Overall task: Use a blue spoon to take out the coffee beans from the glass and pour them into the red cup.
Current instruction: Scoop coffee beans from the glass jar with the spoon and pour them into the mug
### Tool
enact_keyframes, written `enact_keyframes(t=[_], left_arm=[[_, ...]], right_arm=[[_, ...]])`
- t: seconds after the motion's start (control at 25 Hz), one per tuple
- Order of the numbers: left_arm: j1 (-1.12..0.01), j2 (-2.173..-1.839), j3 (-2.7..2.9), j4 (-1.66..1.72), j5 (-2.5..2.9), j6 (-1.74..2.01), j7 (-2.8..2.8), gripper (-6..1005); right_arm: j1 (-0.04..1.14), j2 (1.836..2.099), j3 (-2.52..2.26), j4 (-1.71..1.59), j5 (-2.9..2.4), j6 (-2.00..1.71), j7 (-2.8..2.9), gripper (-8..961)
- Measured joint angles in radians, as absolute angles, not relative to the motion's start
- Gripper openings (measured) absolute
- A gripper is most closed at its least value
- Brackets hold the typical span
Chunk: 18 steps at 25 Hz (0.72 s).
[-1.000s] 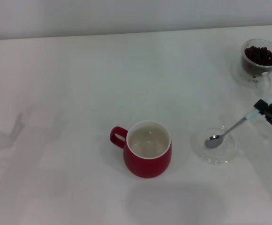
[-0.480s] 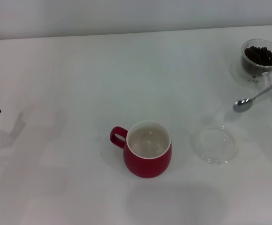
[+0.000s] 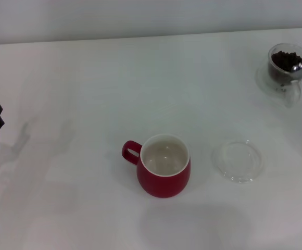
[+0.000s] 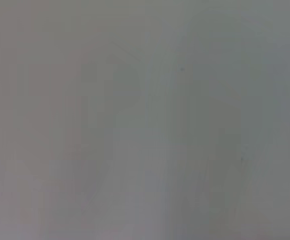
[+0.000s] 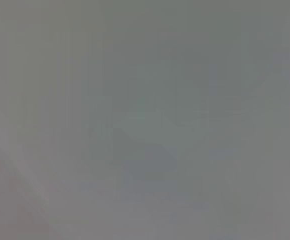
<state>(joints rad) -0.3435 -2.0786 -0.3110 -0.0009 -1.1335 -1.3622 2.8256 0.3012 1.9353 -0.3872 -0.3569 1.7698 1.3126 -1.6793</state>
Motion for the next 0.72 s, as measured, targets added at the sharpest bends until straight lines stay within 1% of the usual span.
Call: enact_keyframes(t=[0.16, 0.28, 0.64, 0.72], left_arm=[[-0.343, -2.079, -0.311, -0.002, -1.134, -1.362, 2.826, 861], [-0.341, -2.079, -0.311, -0.002, -1.134, -1.362, 2.826, 861], [-0.348, -2.079, -0.311, 0.002, -1.134, -1.369, 2.825, 862], [-0.350, -2.079, -0.311, 0.004, -1.134, -1.370, 2.824, 862]], right_arm=[[0.341, 1.935, -0.367, -0.360, 1.771, 1.266, -1.783, 144], [0.361, 1.940, -0.361, -0.361, 1.780, 1.236, -1.851, 144], [0.388, 1.948, -0.367, -0.361, 1.789, 1.220, -2.030, 143], [0.390, 1.953, -0.372, -0.362, 1.789, 1.225, -2.065, 143]])
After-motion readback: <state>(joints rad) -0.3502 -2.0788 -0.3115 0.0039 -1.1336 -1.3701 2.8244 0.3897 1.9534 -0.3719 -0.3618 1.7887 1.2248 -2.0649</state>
